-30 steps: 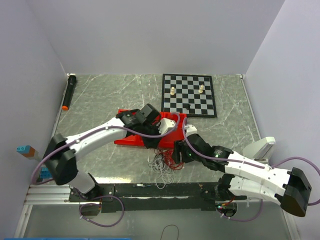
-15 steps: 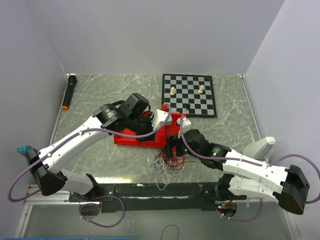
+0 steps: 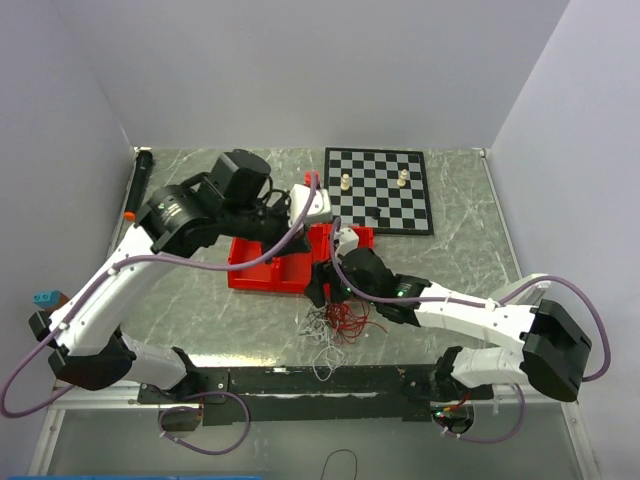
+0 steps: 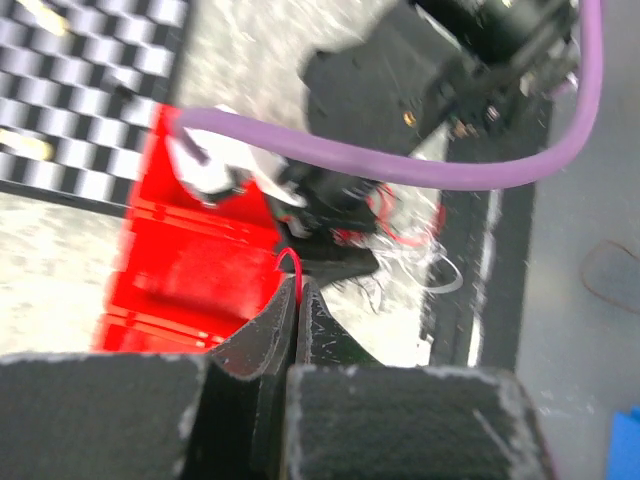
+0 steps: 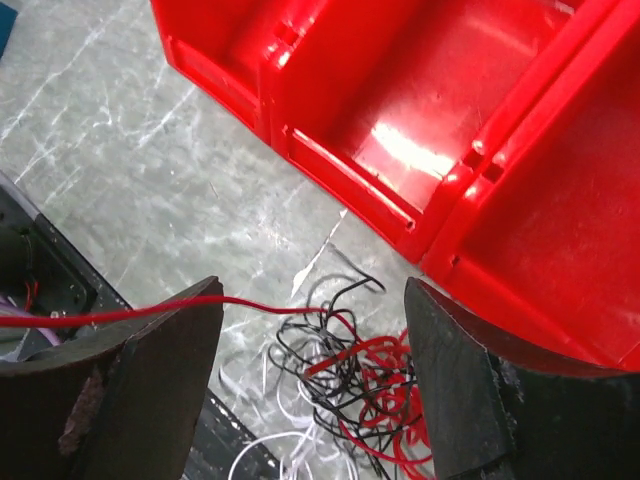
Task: Untangle the cables
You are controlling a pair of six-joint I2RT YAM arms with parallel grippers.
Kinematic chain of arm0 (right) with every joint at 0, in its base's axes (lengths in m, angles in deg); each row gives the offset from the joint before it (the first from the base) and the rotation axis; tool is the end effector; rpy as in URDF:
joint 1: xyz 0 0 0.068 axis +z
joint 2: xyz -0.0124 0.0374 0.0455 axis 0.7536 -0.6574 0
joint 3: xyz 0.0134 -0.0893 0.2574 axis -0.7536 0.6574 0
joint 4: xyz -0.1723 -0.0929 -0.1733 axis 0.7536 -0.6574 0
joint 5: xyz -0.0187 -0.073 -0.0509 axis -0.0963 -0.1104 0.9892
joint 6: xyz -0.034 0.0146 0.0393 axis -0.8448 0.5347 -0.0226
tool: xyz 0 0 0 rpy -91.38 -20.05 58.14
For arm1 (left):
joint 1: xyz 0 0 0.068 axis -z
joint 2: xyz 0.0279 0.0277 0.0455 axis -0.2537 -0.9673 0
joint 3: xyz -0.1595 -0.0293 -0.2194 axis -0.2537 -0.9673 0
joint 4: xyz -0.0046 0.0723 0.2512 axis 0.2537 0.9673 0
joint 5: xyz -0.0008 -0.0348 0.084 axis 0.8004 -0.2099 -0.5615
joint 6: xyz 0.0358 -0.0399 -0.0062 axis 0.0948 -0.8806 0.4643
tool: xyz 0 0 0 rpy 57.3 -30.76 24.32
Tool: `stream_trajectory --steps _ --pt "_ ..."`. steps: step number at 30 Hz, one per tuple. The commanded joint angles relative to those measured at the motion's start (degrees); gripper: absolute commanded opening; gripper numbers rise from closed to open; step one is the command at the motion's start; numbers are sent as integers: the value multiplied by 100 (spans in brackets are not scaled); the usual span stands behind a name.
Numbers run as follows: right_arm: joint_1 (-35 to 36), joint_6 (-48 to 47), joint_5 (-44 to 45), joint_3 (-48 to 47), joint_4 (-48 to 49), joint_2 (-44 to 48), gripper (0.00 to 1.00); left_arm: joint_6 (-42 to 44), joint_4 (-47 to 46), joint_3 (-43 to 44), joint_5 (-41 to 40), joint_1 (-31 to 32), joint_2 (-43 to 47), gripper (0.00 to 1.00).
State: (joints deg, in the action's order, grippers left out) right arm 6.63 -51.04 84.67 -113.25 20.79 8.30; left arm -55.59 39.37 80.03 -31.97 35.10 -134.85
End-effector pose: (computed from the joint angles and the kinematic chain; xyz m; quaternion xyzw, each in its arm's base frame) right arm 0.1513 0.2166 0.2407 -0.1957 0.8399 0.3142 0.3969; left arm 0.1463 -0.1955 0.4695 0.5721 0.6755 -0.2928 0.3615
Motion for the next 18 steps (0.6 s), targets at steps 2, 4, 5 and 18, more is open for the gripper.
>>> stream_trajectory --steps 2,4,5,18 --pt "37 275 59 236 -194 400 84 -4 -420 567 -692 38 253 1" --pt "46 345 270 377 -527 848 89 -22 -806 270 -913 30 481 1" --pt "46 362 375 412 -685 1102 89 -39 -947 33 -974 38 596 1" --pt "959 38 -263 589 -1882 2319 76 -373 -1414 -1438 -2020 -67 799 1"
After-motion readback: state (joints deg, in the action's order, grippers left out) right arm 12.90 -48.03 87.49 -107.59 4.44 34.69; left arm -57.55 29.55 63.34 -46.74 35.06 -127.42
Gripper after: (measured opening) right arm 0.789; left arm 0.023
